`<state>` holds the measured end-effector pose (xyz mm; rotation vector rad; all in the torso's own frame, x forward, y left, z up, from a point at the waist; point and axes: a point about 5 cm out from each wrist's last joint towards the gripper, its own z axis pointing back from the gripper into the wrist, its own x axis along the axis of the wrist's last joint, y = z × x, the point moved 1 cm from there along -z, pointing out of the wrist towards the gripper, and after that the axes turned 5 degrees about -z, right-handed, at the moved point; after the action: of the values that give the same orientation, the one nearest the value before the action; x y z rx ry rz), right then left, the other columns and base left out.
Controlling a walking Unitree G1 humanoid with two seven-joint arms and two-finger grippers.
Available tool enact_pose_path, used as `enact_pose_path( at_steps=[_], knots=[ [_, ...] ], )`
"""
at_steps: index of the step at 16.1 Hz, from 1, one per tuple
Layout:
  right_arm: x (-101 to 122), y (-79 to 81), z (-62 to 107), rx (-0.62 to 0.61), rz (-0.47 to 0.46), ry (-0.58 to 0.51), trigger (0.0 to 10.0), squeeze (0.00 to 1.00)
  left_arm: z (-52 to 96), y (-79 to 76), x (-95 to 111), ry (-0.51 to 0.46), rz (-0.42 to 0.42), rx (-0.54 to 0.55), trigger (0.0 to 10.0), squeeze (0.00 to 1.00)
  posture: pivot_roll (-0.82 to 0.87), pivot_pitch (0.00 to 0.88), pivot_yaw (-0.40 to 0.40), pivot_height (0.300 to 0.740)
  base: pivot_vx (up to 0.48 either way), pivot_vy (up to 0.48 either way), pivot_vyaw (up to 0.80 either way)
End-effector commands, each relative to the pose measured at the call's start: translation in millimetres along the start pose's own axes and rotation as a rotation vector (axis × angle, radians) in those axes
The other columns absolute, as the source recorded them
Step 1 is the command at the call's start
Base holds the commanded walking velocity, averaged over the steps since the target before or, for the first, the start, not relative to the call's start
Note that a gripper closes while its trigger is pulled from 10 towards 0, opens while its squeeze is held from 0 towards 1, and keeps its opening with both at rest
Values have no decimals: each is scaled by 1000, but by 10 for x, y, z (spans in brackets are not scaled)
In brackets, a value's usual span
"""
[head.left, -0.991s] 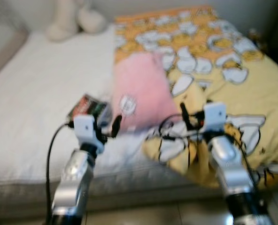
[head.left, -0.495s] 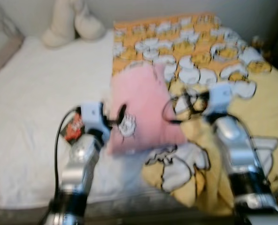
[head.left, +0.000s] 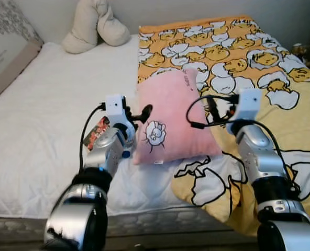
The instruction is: Clean up the room
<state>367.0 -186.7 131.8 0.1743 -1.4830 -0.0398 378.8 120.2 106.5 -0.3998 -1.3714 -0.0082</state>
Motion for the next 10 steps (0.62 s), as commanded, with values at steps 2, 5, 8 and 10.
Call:
enact_pose_path(
  at_steps=[2, 5, 8, 10],
  knots=[
    [40, 104, -45, 30, -69, 2, 10000, 0, 8, 144, -23, 15, 44, 61, 10000, 0, -198, 40, 171, 740, 0, 0, 0],
    [-72, 92, -11, 22, -139, 42, 10000, 0, 22, 178, -148, 48, 119, 89, 10000, 0, -204, 101, 178, 740, 0, 0, 0],
    [-113, 250, -76, 75, -158, 79, 10000, 0, 21, 147, -229, 50, 229, 103, 10000, 0, -218, 171, 175, 740, 0, 0, 0],
    [-140, 318, -72, 90, -195, 97, 10000, 0, -40, -38, -215, 30, 298, 25, 10000, 0, -216, 199, 170, 740, 0, 0, 0]
  ],
)
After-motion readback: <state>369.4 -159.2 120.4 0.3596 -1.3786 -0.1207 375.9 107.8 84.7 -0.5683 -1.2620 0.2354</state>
